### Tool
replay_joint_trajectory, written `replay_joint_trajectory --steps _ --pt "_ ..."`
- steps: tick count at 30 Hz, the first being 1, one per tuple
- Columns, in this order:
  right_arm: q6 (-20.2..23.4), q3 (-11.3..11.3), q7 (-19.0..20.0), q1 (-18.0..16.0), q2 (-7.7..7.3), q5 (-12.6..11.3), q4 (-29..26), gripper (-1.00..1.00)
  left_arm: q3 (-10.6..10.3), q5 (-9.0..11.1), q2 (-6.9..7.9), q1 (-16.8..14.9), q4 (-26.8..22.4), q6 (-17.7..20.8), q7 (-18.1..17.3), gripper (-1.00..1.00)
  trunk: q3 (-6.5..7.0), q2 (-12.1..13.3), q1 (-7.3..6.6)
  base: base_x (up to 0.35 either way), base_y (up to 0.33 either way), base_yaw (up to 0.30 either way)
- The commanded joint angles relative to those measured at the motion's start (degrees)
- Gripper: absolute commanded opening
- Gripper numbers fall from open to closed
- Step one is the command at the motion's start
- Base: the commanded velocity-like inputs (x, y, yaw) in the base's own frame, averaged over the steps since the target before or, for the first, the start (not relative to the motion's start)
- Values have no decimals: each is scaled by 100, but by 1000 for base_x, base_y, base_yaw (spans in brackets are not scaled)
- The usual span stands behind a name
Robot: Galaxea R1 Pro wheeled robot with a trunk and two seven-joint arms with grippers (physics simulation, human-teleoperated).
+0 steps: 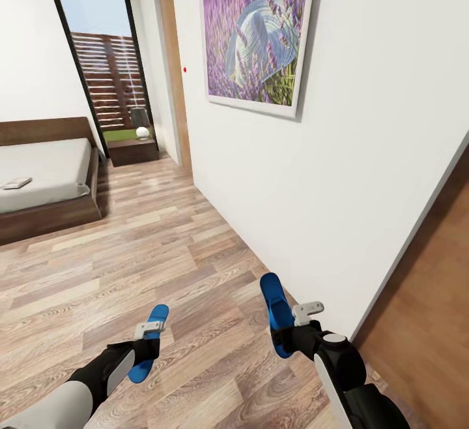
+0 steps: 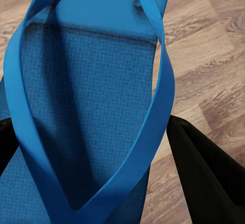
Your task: In the bedroom, move the book from the bed onto either nightstand, and place the two sandals side by side next to the bed.
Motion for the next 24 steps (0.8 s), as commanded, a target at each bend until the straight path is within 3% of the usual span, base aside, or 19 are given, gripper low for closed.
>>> replay_joint_trajectory --steps 1,12,24 --pt "29 -1 -6 -4 2 -1 -6 -100 -21 15 3 -2 -11 28 -12 -100 -5 -3 0 0 0 0" --pt "29 -1 -9 -6 15 -1 -6 -100 -23 15 4 0 -12 21 -14 -100 -5 -3 0 174 0 61" --pt "29 0 -13 -5 19 -1 -6 -100 -28 15 -3 0 -15 6 -12 -100 -5 -3 0 61 0 242"
